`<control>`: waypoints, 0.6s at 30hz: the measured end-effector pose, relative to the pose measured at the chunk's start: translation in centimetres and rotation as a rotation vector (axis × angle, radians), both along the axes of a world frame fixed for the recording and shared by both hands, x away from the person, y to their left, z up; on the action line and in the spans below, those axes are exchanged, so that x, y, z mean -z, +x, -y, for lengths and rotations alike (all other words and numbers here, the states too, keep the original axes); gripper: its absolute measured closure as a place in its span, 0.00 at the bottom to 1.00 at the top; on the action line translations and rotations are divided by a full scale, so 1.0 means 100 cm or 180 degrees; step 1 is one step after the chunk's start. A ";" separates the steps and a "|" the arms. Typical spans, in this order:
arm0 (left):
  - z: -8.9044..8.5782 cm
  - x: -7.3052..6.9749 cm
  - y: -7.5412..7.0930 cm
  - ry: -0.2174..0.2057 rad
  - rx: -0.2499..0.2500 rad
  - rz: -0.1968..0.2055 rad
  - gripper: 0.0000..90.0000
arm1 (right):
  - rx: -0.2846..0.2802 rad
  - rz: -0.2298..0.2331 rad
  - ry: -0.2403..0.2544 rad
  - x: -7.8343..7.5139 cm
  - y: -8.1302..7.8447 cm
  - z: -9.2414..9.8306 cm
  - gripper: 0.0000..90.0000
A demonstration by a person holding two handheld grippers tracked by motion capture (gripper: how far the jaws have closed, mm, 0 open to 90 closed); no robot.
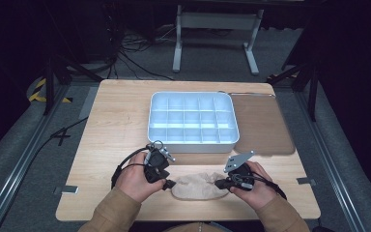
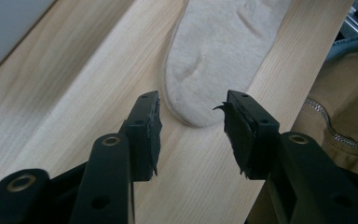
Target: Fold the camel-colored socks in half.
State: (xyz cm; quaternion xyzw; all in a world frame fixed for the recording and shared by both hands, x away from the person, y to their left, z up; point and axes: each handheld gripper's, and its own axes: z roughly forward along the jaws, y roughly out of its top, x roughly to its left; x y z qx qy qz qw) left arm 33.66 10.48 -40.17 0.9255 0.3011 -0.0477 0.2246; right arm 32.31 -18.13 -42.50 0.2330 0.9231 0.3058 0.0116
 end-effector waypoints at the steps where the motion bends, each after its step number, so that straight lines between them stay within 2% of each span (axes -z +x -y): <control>1: 0.001 0.002 0.001 0.0024 0.0022 -0.0018 0.63 | -0.0011 -0.0027 -0.0031 0.001 0.000 -0.001 1.00; 4: 0.003 0.008 0.001 0.0013 0.0030 -0.0116 0.61 | -0.0024 -0.0122 -0.0113 0.007 0.000 -0.003 1.00; 5: 0.004 0.010 0.002 0.0068 0.0044 -0.0149 0.60 | -0.0022 -0.0140 -0.0131 0.008 0.000 -0.003 1.00; 8: 0.006 0.017 0.004 0.0128 0.0027 -0.0222 0.60 | -0.0001 -0.0158 -0.0209 0.011 0.001 -0.004 1.00; 11: 0.006 0.021 0.005 0.0138 -0.0015 -0.0229 0.59 | 0.0071 -0.0144 -0.0291 0.014 0.003 -0.002 1.00; 18: 0.007 0.026 0.006 0.0197 -0.0018 -0.0262 0.58 | 0.0090 -0.0182 -0.0374 0.022 0.006 -0.003 1.00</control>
